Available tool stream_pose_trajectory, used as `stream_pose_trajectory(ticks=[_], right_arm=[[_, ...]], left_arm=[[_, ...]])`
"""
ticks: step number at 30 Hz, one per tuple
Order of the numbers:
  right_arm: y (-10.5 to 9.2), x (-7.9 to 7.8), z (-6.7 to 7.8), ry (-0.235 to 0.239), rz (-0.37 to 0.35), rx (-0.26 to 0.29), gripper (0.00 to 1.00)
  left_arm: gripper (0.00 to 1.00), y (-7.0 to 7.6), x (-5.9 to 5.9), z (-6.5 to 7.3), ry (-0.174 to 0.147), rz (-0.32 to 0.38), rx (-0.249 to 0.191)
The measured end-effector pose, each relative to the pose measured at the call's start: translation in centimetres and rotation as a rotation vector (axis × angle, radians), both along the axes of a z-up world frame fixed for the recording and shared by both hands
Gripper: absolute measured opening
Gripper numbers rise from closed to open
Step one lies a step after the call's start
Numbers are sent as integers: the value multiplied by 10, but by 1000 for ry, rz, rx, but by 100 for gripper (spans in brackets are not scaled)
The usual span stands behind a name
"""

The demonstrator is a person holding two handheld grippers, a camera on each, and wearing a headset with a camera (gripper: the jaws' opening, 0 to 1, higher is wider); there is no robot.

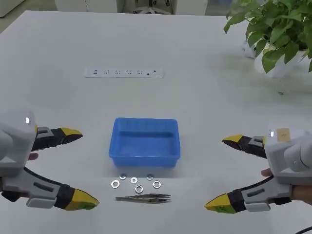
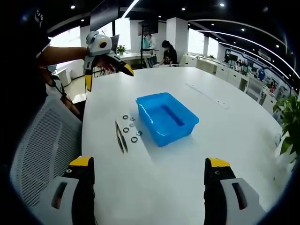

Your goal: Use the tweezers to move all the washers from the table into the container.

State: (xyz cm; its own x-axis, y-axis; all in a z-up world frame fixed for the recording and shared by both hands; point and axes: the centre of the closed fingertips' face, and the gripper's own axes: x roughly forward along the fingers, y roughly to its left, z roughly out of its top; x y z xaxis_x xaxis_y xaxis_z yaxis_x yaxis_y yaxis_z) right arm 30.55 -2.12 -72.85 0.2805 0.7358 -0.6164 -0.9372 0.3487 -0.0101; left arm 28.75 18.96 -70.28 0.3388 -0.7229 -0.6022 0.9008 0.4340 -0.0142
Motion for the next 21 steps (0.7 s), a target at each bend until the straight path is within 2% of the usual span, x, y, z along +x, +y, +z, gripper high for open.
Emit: stream_pose_trajectory(ticks=[16,21], right_arm=[[0,1,2,-8,3,1,98],[1,3,3,-14,2,3,97]], left_arm=[[99,0,0,0,-5,-5,7],[99,1,-1,0,-7,-10,21]])
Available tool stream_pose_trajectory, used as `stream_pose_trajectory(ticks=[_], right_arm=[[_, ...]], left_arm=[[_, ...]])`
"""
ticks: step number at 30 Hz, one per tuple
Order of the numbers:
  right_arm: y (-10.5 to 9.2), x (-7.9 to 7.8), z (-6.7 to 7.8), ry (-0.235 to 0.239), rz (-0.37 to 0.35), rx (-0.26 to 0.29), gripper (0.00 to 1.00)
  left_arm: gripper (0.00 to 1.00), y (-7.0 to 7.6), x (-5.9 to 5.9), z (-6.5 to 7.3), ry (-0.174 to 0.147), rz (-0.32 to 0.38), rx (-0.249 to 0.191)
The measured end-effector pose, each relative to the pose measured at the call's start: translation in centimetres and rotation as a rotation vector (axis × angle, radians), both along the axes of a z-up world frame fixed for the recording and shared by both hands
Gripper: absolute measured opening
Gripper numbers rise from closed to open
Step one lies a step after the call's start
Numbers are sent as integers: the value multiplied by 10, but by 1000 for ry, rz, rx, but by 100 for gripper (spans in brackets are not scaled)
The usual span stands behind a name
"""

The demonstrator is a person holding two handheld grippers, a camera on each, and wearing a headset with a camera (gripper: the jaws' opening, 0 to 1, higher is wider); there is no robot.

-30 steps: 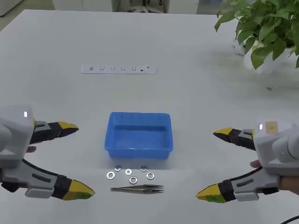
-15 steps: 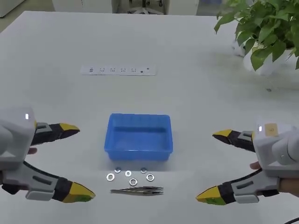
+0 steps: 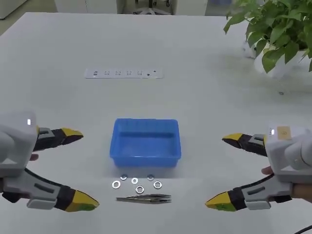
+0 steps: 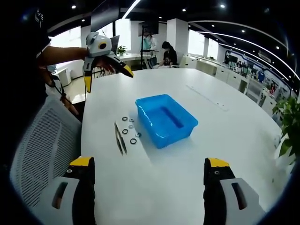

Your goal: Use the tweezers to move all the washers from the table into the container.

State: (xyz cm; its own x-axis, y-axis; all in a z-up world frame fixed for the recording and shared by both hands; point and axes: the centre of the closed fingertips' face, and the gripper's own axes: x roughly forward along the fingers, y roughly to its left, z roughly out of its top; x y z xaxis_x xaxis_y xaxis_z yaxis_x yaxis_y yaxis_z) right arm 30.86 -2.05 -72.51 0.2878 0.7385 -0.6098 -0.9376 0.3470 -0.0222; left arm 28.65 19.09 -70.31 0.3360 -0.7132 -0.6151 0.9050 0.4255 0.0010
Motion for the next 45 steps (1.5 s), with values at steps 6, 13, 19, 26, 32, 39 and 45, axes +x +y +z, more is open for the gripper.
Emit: stream_pose_trajectory(ticks=[6,13,19,26,32,39,45], right_arm=[[1,-1,-1,0,14,-9,96],[7,-2,-1,-14,47,-21,91],[16,-4,-3,-20,96,-36,82],[33,-9,-6,-37,173,-56,72],[45,-15,-11,-47,237,-68,64],[59,-25,-21,-56,311,-91,53],[67,-32,-31,-60,366,-126,44]], left_arm=[[99,2,1,-1,-6,-1,11],[98,0,-1,-7,-14,-15,31],[90,-2,-6,-13,-17,-41,49],[79,-8,-11,-22,-21,-93,77],[69,-17,-15,-29,-25,-140,98],[57,-29,-24,-44,-9,-203,138],[48,-37,-26,-52,-9,-229,163]])
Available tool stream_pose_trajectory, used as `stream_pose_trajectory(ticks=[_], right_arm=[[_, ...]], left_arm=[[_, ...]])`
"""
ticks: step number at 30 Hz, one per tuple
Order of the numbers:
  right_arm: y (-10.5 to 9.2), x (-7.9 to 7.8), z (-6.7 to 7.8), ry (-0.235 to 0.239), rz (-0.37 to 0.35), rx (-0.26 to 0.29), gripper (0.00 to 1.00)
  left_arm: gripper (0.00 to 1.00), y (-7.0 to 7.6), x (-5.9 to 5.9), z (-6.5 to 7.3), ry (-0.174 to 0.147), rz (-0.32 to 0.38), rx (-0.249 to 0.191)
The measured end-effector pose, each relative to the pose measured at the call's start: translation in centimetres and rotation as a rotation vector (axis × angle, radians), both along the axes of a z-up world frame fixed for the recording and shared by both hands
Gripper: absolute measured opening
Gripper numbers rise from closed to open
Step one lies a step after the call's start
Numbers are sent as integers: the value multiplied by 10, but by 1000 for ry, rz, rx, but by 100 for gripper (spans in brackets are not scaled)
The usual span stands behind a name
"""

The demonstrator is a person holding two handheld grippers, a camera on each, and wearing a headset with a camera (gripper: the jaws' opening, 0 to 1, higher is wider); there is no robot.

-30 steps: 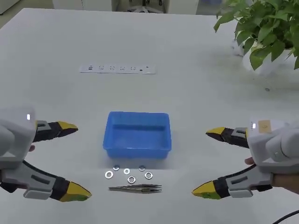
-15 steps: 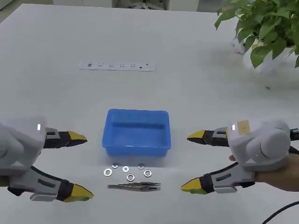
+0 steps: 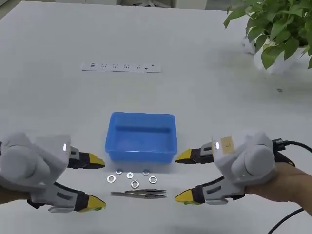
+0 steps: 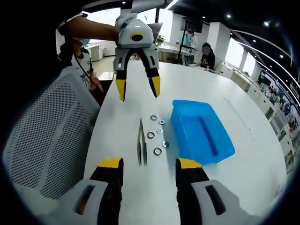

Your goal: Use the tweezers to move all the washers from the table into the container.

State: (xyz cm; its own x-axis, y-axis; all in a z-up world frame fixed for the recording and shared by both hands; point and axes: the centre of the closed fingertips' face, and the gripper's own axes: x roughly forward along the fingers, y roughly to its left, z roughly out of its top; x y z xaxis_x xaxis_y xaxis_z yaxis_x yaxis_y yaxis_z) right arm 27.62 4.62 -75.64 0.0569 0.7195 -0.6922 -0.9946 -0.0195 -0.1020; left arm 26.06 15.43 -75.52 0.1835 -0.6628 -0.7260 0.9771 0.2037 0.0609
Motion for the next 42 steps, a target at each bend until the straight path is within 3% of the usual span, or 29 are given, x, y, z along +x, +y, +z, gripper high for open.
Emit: stream_pose_trajectory(ticks=[8,11,25,30,35,42], right_arm=[[9,-5,-14,-11,49,-53,32],[14,-7,-17,6,60,-55,30],[29,-4,-36,37,55,-101,18],[35,-7,-42,51,70,-119,18],[37,-4,-50,35,71,-144,16],[36,-7,-56,60,69,-168,14]], left_arm=[[34,-3,0,-17,-2,-21,53],[29,-4,2,-23,-4,-19,68],[21,-7,4,-43,39,-30,128],[18,-8,6,-47,52,-35,135],[16,-10,7,-49,59,-41,140],[14,-14,9,-53,69,-46,140]])
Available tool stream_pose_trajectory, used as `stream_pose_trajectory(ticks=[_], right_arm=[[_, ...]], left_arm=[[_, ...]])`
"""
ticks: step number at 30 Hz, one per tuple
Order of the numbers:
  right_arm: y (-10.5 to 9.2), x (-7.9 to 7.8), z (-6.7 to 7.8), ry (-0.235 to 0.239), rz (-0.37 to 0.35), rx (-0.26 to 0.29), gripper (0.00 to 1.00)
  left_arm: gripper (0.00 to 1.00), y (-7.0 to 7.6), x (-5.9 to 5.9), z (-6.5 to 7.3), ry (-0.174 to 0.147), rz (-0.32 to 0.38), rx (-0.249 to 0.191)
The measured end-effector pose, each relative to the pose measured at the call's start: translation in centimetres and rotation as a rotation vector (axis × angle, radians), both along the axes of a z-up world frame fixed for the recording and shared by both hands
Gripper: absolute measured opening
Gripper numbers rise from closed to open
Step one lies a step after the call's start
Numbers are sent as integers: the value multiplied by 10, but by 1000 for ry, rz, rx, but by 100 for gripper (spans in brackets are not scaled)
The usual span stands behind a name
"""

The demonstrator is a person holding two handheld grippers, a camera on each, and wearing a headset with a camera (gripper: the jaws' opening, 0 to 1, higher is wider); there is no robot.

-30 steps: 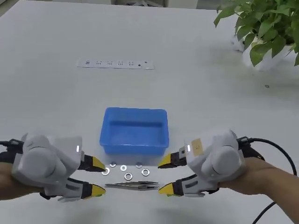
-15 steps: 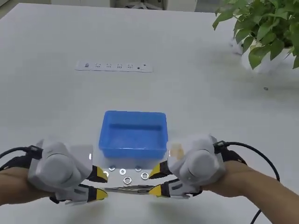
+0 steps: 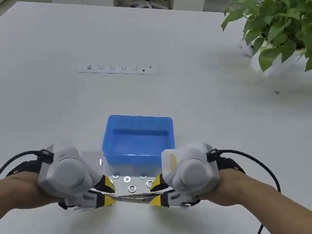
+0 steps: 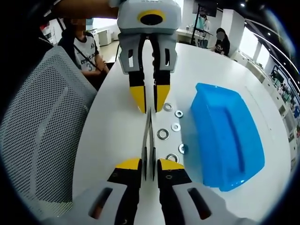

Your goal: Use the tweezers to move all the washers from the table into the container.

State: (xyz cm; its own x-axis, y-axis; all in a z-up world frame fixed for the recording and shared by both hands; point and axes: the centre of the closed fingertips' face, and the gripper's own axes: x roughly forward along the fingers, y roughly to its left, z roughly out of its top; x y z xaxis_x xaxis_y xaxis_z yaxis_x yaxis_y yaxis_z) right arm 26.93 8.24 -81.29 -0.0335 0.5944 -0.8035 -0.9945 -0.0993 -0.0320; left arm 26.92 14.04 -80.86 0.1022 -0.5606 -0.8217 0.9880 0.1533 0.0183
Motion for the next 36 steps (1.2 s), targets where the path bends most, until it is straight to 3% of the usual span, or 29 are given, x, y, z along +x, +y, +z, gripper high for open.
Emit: stream_pose_trajectory(ticks=[16,20,22,36], right_arm=[[-1,0,-3,-9,3,-12,11],[-1,0,-3,-8,5,-11,11],[-2,1,-3,-8,5,-12,11],[1,1,1,-26,14,10,15]], left_arm=[[6,-2,0,-6,8,-13,-3],[6,-3,-2,-6,0,-52,-1],[5,-4,-1,-4,-18,-65,-2],[5,-6,1,17,-37,-74,-23]])
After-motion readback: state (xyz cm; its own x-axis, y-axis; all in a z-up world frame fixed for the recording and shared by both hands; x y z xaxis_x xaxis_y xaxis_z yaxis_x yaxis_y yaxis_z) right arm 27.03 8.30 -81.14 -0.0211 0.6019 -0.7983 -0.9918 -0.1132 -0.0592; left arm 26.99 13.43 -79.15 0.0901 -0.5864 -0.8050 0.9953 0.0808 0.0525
